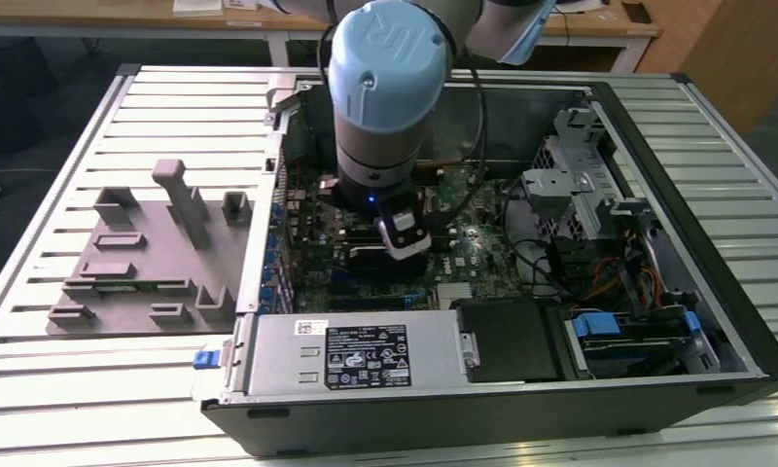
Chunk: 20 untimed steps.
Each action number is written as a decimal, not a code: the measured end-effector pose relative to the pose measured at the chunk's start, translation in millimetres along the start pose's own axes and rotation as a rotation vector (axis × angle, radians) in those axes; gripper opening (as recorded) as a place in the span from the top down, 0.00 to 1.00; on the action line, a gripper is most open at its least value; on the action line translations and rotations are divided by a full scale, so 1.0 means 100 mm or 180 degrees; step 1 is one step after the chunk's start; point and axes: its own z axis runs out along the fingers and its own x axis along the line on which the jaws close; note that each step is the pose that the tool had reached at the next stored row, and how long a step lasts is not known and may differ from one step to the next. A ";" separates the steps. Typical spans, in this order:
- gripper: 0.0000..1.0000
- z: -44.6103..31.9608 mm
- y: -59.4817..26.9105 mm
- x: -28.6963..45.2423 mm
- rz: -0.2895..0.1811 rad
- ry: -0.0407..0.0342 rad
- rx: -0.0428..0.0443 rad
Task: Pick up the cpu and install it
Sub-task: 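Install the second cpu locking lever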
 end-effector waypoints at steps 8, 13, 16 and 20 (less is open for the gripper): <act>0.89 -0.200 0.085 0.015 0.0000 -0.0002 0.0012; 0.89 -0.167 0.174 0.022 0.0000 -0.0036 0.0210; 0.89 -0.135 0.253 -0.006 0.0000 -0.0039 0.0234; 0.89 -0.115 0.308 -0.076 0.0001 -0.0046 0.0279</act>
